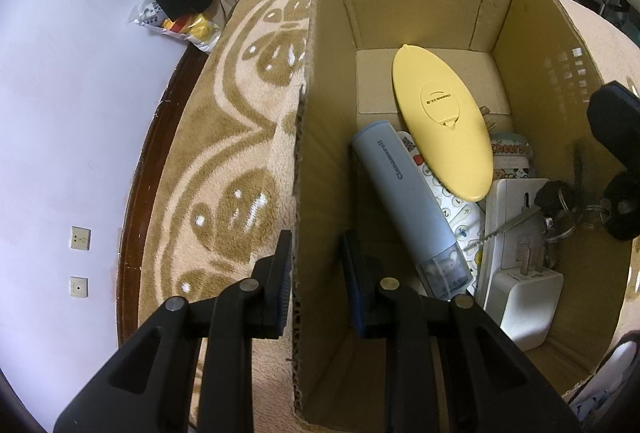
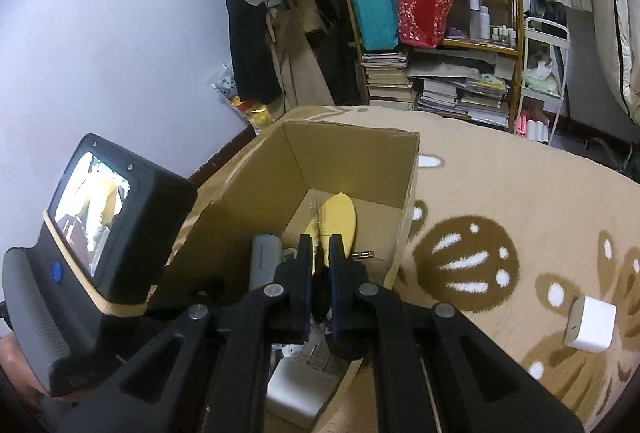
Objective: Organize rigid objects
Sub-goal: 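Carry the keys with the right tool and drop them into the box, then reach the right tool to the small white cube and grasp it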
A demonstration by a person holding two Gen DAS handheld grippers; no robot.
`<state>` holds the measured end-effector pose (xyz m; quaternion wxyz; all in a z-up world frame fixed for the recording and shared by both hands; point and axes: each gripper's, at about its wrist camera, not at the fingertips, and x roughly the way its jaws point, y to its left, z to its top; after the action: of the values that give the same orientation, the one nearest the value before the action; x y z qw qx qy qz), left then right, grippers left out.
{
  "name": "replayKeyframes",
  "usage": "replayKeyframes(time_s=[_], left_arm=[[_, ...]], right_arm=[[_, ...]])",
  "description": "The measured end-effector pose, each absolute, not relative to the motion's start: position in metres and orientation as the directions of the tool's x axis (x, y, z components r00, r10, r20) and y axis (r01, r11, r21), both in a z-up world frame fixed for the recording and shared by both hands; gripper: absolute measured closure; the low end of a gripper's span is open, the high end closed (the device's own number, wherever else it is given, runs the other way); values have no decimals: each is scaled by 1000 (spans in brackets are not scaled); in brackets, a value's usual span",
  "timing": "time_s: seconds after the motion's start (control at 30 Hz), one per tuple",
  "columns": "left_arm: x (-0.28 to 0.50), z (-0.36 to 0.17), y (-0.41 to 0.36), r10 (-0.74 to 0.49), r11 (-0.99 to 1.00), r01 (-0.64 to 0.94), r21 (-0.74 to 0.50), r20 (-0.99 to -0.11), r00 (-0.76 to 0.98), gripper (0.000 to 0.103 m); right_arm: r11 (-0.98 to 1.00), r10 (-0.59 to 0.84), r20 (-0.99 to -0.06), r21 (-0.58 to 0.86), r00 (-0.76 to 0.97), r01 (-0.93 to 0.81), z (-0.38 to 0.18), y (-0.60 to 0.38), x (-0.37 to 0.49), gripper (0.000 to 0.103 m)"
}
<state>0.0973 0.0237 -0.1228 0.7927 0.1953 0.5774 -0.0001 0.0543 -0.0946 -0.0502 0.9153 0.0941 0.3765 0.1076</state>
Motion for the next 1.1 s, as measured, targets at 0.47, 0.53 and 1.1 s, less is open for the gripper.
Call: replayKeyframes(time_s=[0.47, 0.53, 1.1], left_arm=[[97, -124, 22, 230, 921, 229, 316, -913, 336, 79], [97, -124, 22, 231, 919, 231, 318, -913, 337, 79], [97, -124, 22, 232, 918, 233, 320, -912, 338, 79]], right_arm=[[967, 239, -659, 229, 713, -113, -37, -106, 51, 54], [968, 227, -654, 230, 721, -96, -35, -112, 51, 45], [970, 32, -739, 186, 673, 158, -58, -200, 59, 2]])
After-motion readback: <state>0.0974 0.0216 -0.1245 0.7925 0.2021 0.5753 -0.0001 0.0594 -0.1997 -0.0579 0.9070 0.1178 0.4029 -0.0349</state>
